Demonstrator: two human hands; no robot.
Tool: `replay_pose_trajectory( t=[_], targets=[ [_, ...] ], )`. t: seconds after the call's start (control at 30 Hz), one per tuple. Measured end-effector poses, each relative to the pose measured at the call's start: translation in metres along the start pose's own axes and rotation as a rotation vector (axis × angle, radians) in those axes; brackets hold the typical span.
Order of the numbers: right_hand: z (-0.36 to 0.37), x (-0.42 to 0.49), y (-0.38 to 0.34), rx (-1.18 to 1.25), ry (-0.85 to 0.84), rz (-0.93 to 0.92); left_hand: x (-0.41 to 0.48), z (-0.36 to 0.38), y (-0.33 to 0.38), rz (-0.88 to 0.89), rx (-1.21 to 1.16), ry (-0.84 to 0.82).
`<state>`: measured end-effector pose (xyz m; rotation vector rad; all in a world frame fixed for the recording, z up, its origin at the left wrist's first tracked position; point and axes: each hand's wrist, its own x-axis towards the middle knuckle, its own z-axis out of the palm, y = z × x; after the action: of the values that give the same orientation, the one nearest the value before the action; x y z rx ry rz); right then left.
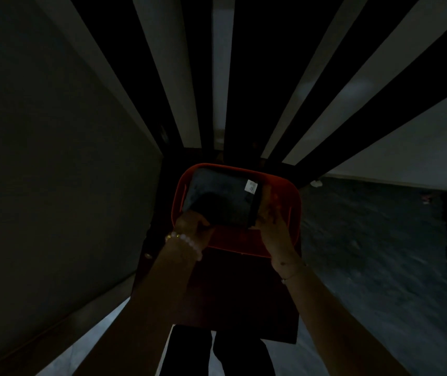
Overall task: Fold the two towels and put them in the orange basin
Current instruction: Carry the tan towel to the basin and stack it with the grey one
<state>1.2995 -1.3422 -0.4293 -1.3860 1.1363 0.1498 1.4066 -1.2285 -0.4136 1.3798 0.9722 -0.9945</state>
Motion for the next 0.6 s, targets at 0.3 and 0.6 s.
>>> replay_pose_trajectory(
  t=[0.3, 0.6],
  targets=[
    [-0.027, -0.041, 0.014, -0.157, 0.442, -0.225, -0.018, -0.045, -0.008, 0.496, 0.432, 0.094],
    [-0.041, -0.038, 0.035, 0.065, 0.317, 0.071, 0.006, -0.069, -0.008, 0.541, 0.504, 0.062]
  ],
)
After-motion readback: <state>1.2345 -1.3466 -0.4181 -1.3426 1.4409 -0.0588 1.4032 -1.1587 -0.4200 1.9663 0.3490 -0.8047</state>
